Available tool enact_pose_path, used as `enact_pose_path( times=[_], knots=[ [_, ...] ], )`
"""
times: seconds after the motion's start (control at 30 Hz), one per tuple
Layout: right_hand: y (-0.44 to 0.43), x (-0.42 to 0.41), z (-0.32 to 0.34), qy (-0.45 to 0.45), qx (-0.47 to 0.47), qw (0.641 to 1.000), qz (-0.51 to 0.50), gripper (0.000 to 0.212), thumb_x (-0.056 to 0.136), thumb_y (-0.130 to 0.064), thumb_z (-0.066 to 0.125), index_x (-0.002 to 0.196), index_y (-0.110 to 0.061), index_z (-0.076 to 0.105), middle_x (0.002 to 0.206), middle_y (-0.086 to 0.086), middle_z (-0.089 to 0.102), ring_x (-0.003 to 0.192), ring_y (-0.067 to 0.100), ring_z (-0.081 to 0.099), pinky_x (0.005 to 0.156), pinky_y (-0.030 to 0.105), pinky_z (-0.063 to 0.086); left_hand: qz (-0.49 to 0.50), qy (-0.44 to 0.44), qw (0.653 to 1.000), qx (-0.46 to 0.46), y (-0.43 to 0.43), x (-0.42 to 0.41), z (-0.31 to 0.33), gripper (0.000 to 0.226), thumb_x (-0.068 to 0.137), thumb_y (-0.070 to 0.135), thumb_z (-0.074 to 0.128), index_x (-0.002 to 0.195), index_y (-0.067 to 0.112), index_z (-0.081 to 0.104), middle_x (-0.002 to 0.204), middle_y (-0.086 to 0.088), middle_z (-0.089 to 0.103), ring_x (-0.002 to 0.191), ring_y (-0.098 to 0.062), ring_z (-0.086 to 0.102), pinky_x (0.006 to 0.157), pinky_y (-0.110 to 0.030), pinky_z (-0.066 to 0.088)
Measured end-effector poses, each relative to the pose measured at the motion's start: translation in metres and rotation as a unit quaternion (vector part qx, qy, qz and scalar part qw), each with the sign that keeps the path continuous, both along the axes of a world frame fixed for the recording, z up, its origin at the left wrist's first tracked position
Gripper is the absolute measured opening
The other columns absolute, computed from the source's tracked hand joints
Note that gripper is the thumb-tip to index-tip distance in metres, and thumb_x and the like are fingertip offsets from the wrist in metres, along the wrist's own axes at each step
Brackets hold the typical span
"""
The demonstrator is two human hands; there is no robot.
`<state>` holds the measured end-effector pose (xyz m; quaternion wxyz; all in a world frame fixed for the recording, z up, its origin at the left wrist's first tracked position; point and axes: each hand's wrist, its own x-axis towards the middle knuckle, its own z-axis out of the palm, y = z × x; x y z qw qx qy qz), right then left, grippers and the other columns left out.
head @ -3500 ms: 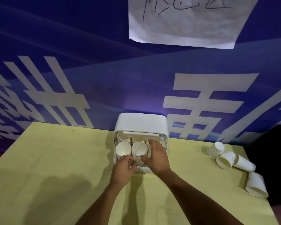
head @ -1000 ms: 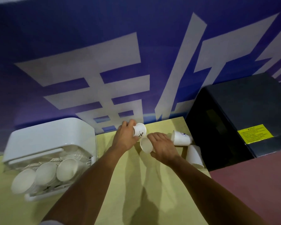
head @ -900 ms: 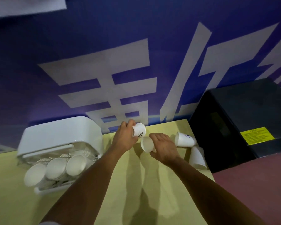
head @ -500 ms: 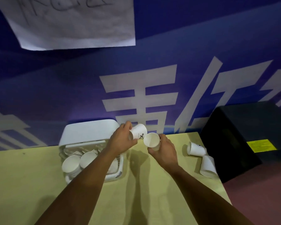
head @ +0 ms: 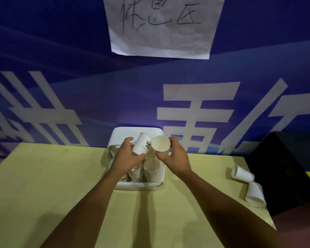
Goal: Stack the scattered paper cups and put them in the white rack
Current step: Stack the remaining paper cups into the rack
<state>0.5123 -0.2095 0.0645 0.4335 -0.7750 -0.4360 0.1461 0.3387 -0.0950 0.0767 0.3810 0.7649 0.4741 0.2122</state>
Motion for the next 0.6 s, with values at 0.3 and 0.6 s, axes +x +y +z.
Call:
enact_pose_path(
  times=[0.3, 0.6],
  knots=[
    [0.03, -0.051, -0.001, -0.012, -0.015, 0.998, 0.065, 0.069, 0.065, -0.069, 0.074, 0.118, -0.049, 0.034, 0.106, -0.025, 0.051, 0.09, 0.006, 0.056, 0.064, 0.011, 0.041, 0.077, -0.02, 0.996, -0.028, 0.012, -0.073, -0.02, 0.063, 0.074, 0.025, 0.079, 0.131, 0.018, 0.055, 0.117, -0.001, 0.054, 0.1, -0.02, 0.062, 0.081, -0.036, 0.054],
    [0.042, -0.075, -0.011, 0.004, -0.042, 0.998, 0.055, 0.076, 0.067, -0.061, 0.077, 0.128, -0.04, 0.036, 0.109, -0.018, 0.05, 0.099, 0.008, 0.051, 0.072, 0.021, 0.045, 0.119, -0.037, 0.99, -0.072, 0.023, -0.096, -0.038, 0.068, 0.068, 0.018, 0.083, 0.129, 0.017, 0.054, 0.119, -0.006, 0.059, 0.102, -0.024, 0.063, 0.088, -0.046, 0.056]
  ],
)
